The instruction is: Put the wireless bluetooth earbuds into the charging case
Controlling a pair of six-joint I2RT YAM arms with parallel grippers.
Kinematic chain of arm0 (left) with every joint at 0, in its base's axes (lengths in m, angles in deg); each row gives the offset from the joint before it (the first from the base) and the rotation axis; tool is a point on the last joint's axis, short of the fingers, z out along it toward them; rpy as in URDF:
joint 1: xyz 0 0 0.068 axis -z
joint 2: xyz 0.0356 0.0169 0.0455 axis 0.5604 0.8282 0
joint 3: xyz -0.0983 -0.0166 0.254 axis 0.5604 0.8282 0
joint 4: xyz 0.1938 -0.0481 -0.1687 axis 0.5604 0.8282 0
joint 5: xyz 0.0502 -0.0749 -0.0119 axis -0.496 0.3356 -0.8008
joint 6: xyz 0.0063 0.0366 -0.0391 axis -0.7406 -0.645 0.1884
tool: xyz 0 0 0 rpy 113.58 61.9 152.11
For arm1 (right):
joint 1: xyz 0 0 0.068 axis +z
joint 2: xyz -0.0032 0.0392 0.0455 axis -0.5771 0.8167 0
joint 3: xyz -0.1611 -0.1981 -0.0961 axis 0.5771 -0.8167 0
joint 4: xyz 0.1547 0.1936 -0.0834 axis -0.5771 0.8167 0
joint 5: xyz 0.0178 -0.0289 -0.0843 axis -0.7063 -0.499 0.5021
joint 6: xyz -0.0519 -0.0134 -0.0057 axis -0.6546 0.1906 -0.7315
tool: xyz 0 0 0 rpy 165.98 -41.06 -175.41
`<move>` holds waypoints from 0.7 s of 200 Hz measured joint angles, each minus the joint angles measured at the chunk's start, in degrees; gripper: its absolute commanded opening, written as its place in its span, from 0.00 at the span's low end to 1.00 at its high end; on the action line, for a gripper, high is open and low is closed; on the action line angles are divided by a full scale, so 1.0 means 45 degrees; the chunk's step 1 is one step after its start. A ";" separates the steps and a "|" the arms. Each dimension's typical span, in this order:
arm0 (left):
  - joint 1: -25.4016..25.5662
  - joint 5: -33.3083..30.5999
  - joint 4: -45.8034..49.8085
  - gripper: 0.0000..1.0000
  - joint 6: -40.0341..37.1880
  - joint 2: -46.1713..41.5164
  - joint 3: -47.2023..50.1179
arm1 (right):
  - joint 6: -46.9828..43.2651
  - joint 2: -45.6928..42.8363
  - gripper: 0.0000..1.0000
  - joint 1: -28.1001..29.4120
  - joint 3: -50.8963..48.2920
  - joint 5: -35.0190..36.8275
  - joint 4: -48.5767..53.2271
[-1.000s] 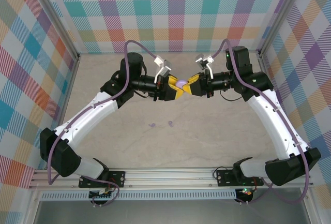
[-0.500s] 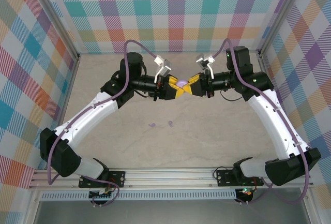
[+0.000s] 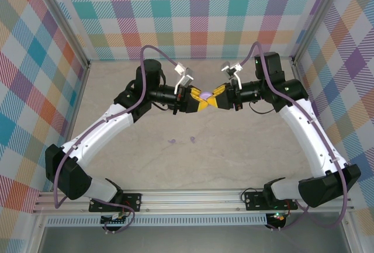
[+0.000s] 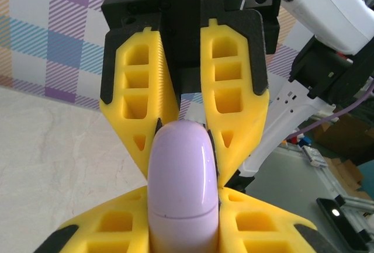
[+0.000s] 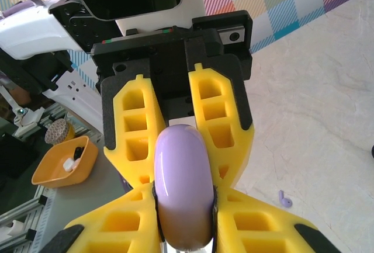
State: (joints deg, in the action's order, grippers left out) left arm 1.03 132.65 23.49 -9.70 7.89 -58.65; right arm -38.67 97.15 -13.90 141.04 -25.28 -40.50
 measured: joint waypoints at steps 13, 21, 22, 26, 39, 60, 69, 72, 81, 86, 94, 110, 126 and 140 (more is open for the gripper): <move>0.0000 0.0000 -0.0010 0.11 -0.0005 0.0000 0.0000 | -0.0005 0.0000 0.26 0.0000 0.0015 0.0010 0.0049; 0.0000 -0.0024 -0.0029 0.11 -0.0010 0.0000 0.0019 | 0.0000 0.0000 0.32 0.0005 0.0015 0.0044 0.0063; 0.0000 -0.0029 -0.0034 0.11 -0.0010 0.0000 0.0024 | 0.0010 0.0000 0.33 0.0005 0.0015 0.0049 0.0068; 0.0005 -0.0049 -0.0049 0.11 -0.0010 0.0000 0.0044 | -0.0024 0.0000 0.36 0.0010 0.0015 0.0068 0.0073; 0.0005 -0.0136 -0.0204 0.11 -0.0015 -0.0005 0.0180 | -0.0063 0.0000 0.49 0.0029 0.0015 0.0272 0.0180; 0.0005 -0.0520 -0.0957 0.11 -0.0029 -0.0039 0.0661 | 0.0015 0.0000 0.57 0.0029 0.0015 0.0729 0.0311; 0.0005 -0.0670 -0.1248 0.11 -0.0053 -0.0117 0.0981 | 0.0044 -0.0005 0.58 0.0044 0.0015 0.0942 0.0321; 0.0005 -0.0709 -0.1350 0.11 -0.0068 -0.0146 0.1093 | 0.0039 -0.0010 0.58 0.0049 0.0015 0.1020 0.0321; 0.0005 -0.0816 -0.1545 0.11 -0.0092 -0.0209 0.1375 | 0.0049 -0.0015 0.59 0.0068 0.0015 0.1224 0.0330; 0.0005 -0.0840 -0.1656 0.11 -0.0107 -0.0228 0.1486 | 0.0049 -0.0015 0.59 0.0092 0.0015 0.1331 0.0335; 0.0005 -0.0923 -0.1773 0.11 -0.0117 -0.0248 0.1603 | 0.0044 -0.0015 0.59 0.0112 0.0015 0.1457 0.0345; 0.0005 -0.1005 -0.1885 0.11 -0.0160 -0.0291 0.1690 | 0.0034 -0.0010 0.59 0.0194 0.0034 0.1681 0.0398; 0.0005 -0.1005 -0.2137 0.11 -0.0204 -0.0350 0.1690 | -0.0005 0.0019 0.60 0.0282 0.0136 0.1836 0.0578; 0.0010 -0.1005 -0.2239 0.11 -0.0257 -0.0442 0.1690 | -0.0015 0.0058 0.60 0.0355 0.0228 0.1933 0.0636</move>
State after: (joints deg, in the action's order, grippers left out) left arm 1.07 128.13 13.41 -10.86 5.90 -51.05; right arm -38.74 97.41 -12.30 142.06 -16.58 -37.64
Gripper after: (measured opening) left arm 0.216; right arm 0.599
